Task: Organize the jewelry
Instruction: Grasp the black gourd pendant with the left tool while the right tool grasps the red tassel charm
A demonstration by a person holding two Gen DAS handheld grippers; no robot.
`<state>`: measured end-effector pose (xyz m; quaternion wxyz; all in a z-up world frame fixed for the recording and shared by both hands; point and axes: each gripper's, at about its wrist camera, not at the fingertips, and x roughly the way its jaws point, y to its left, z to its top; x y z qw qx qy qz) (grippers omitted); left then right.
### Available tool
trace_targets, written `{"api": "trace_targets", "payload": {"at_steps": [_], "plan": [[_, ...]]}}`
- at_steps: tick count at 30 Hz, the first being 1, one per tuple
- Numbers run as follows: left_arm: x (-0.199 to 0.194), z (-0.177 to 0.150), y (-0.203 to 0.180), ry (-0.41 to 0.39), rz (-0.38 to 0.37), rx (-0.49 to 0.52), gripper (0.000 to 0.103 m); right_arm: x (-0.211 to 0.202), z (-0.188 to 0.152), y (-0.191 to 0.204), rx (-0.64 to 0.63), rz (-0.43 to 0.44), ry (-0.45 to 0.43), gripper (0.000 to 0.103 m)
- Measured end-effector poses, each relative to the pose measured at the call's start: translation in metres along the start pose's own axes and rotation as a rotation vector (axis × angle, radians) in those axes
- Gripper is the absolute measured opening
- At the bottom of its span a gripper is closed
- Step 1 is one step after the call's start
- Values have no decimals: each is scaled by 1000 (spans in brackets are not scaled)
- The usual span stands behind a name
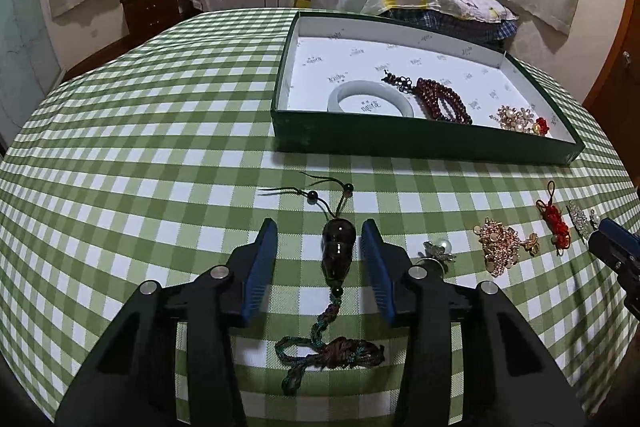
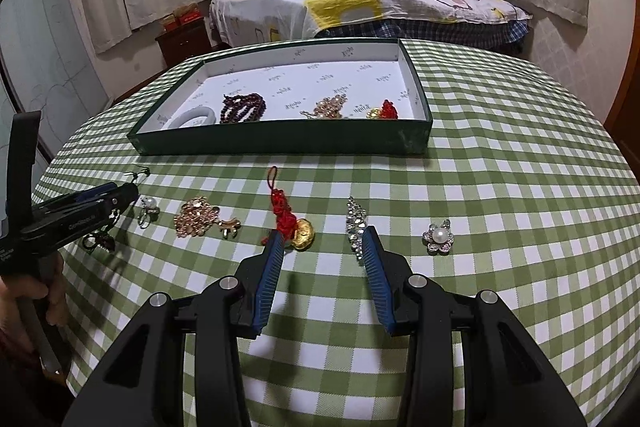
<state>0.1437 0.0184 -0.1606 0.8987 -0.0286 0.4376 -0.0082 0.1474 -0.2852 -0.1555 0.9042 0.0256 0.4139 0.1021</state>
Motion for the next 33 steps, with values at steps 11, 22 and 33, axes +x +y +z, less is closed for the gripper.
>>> {"api": "trace_targets", "payload": {"at_steps": [11, 22, 33], "plan": [[0, 0, 5, -2, 1, 6, 17, 15, 7, 16, -43, 28, 25, 41], [-4, -3, 12, -4, 2, -3, 17, 42, 23, 35, -124, 32, 64, 37], [-4, -3, 12, -3, 2, -3, 17, 46, 21, 31, -121, 30, 75, 12]]}}
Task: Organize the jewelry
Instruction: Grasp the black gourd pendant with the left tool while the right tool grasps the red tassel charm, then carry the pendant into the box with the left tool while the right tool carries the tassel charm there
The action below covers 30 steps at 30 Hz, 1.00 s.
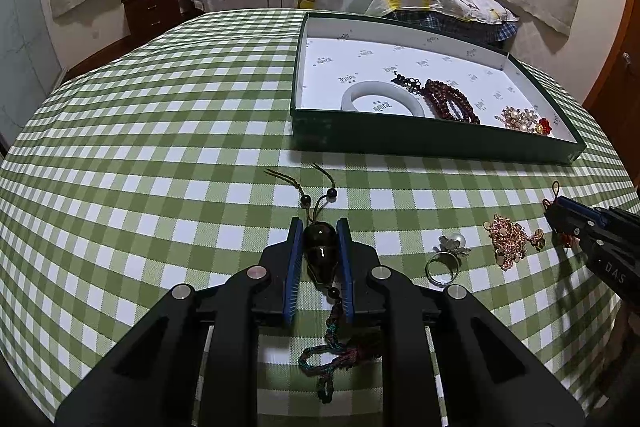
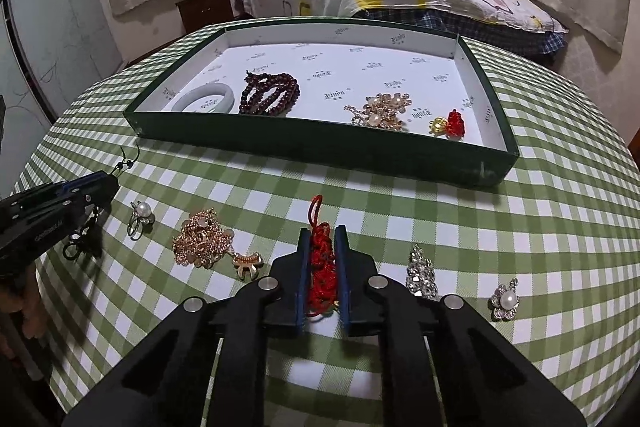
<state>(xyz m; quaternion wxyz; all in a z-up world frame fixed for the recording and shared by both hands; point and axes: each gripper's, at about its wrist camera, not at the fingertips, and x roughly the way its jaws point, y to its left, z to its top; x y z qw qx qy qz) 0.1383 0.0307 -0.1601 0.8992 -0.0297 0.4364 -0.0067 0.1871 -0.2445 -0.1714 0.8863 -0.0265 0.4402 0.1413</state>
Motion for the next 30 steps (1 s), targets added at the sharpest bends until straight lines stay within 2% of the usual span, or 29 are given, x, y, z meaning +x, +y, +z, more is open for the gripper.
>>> {"api": "trace_targets", "payload": {"at_steps": [6, 13, 30], "plan": [[0, 0, 0, -2, 1, -1, 17, -6, -4, -1, 11, 0, -18, 12], [-8, 0, -1, -22, -7, 0, 17, -27, -6, -5, 39, 6, -83, 12], [-68, 8, -11, -138, -40, 5, 17, -71, 1, -5, 68, 26, -199, 11]]}}
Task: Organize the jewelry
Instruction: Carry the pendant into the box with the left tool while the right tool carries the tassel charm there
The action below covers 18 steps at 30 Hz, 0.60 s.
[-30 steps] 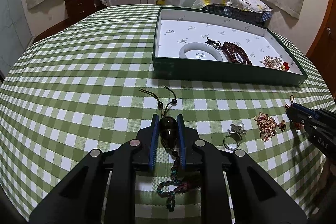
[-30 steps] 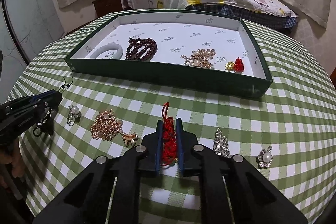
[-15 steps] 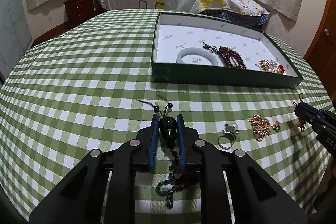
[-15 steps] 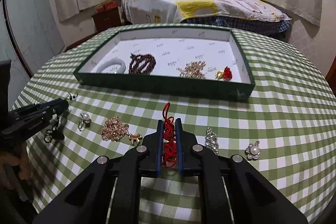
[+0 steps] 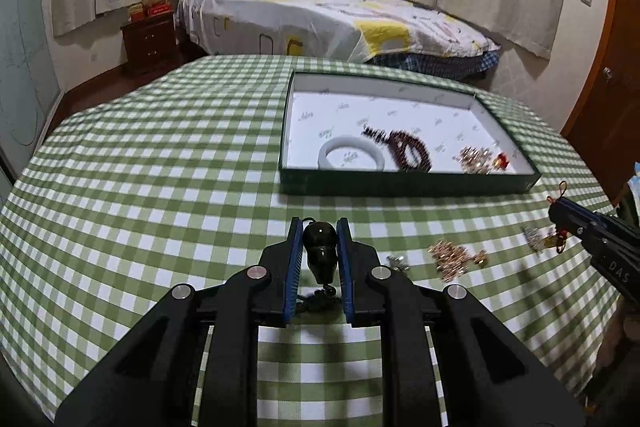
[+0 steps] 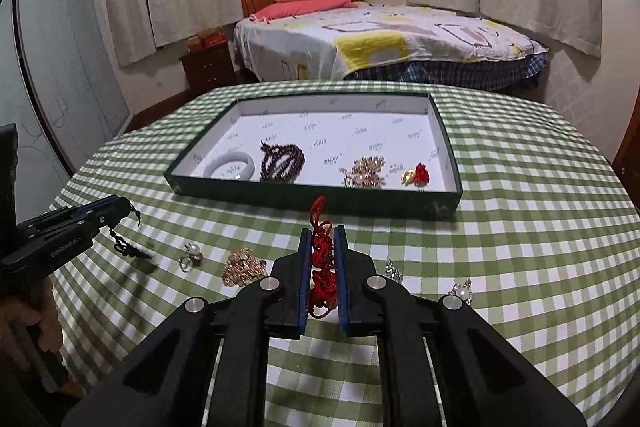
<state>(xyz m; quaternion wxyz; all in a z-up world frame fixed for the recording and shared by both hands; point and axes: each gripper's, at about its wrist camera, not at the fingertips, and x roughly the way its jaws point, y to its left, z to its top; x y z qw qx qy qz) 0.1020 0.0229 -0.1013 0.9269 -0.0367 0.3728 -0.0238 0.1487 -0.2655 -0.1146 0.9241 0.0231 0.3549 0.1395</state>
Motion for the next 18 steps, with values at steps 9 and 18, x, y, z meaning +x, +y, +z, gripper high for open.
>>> {"api": "trace_targets", "payload": {"at_steps": [9, 18], "plan": [[-31, 31, -9, -95, -54, -3, 17, -26, 28, 3, -11, 14, -100, 11], [-21, 75, -20, -157, -88, 5, 17, -25, 68, 2, -40, 8, -186, 11]]}}
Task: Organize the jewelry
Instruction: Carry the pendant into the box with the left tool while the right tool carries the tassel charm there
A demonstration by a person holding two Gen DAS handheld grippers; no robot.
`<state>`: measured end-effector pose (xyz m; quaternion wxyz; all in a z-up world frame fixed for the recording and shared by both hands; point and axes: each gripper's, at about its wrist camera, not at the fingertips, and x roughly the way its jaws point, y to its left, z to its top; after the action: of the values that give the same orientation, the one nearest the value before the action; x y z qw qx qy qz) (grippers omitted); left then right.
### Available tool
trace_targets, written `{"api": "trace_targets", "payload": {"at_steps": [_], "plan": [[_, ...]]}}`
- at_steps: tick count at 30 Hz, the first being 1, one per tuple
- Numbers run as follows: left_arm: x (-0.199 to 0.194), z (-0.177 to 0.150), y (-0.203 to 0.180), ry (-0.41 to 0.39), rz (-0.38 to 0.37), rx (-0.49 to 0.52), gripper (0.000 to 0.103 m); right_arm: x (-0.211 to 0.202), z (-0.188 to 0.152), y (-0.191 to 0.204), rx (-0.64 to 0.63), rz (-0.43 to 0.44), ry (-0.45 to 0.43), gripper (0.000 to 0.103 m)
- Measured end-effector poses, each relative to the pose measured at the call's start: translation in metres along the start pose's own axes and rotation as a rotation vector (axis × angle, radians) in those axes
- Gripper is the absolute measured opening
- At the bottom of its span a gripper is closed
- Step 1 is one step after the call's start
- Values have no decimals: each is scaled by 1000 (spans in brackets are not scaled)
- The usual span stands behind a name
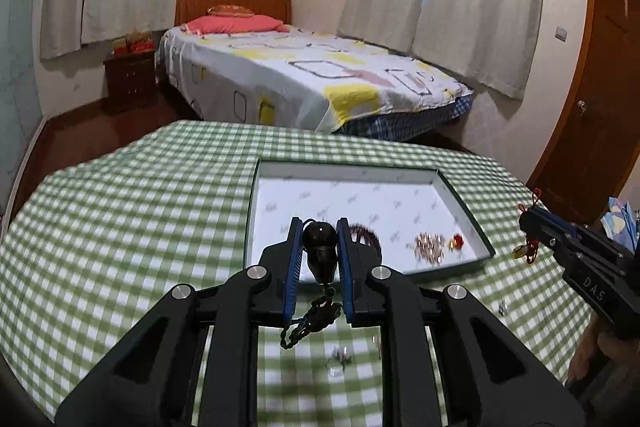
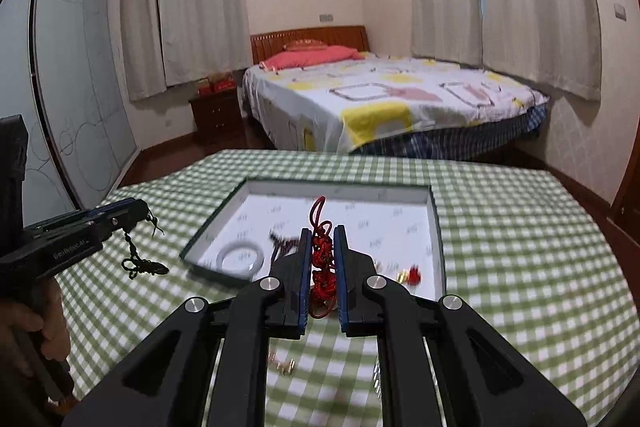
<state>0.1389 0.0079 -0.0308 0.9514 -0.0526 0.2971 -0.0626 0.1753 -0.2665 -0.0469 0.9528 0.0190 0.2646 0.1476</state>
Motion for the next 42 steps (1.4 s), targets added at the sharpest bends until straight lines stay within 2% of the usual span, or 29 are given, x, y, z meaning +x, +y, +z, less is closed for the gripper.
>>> {"api": "trace_targets", "payload": {"at_steps": [6, 11, 20, 24, 31, 39, 42], "plan": [[35, 26, -5, -3, -18, -11, 17, 23, 27, -14, 11, -4, -34, 11], [76, 42, -6, 16, -10, -8, 17, 54, 38, -31, 34, -16, -24, 12], [169, 28, 1, 176, 18, -15, 17, 134, 15, -57, 80, -34, 132, 11], [199, 22, 7, 242, 30, -16, 17, 157, 5, -60, 84, -51, 196, 11], [222, 18, 13, 300, 37, -38, 17, 179, -3, -69, 94, -74, 261, 12], [232, 13, 16, 333, 45, -30, 17, 189, -4, -69, 88, -86, 284, 12], [232, 13, 17, 329, 50, -33, 22, 190, -2, -69, 84, -89, 282, 12]]}}
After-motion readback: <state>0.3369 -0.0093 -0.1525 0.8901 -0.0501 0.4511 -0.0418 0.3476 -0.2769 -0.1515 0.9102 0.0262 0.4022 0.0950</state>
